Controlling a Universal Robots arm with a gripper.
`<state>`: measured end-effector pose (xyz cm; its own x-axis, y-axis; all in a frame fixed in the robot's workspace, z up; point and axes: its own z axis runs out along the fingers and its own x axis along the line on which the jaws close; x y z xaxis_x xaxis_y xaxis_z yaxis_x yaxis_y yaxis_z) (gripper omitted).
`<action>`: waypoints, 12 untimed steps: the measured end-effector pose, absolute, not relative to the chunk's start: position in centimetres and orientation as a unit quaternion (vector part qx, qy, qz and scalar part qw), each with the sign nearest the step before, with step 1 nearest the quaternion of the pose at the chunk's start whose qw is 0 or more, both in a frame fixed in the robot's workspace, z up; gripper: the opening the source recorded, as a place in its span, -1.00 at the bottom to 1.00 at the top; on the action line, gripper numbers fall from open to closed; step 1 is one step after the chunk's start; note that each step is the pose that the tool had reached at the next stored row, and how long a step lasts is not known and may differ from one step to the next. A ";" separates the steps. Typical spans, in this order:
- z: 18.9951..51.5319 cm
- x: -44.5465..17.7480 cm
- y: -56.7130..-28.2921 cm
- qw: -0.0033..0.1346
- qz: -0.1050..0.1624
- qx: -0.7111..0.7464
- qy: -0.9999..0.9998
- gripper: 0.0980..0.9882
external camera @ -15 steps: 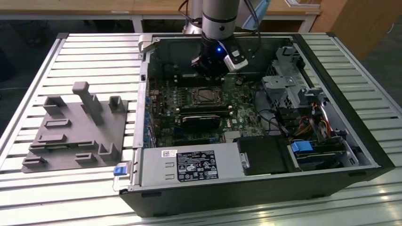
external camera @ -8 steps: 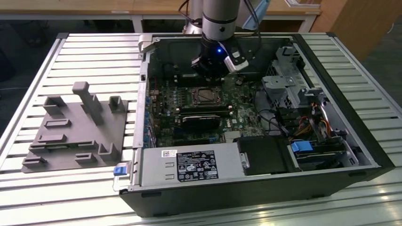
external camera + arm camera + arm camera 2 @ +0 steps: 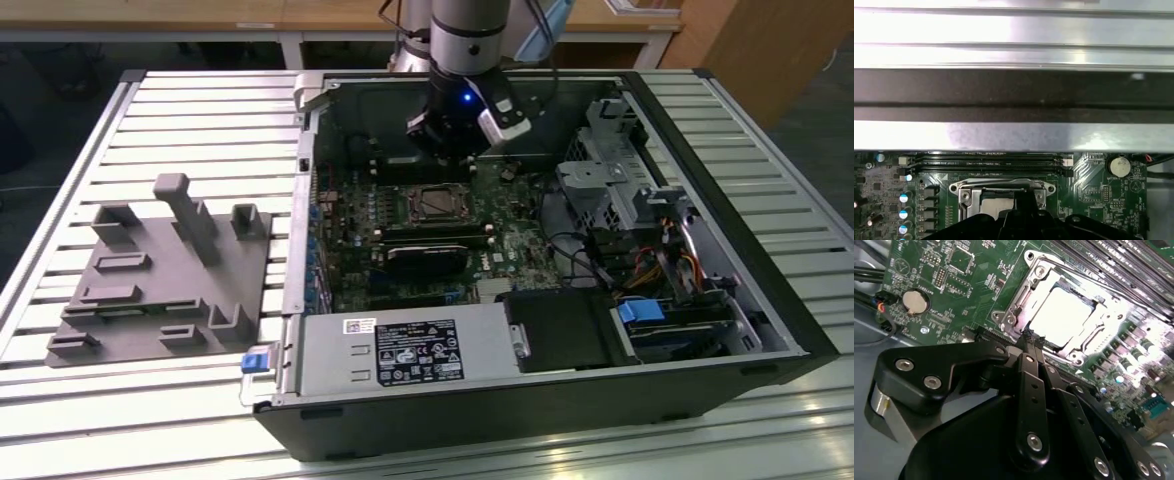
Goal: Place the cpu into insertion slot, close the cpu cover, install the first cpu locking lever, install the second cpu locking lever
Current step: 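Install the second cpu locking lever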
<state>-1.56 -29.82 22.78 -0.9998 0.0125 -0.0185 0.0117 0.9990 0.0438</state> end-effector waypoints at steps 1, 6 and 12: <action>23.0 -1.6 -29.8 0.009 0.022 0.006 1.000 -0.95; 23.1 -1.6 -30.1 0.009 0.022 0.006 1.000 -0.95; 23.1 -1.6 -30.9 0.009 0.022 0.006 1.000 -0.95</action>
<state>-1.58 -30.89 23.13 -0.9998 0.0125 -0.0185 0.0117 0.9990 0.0438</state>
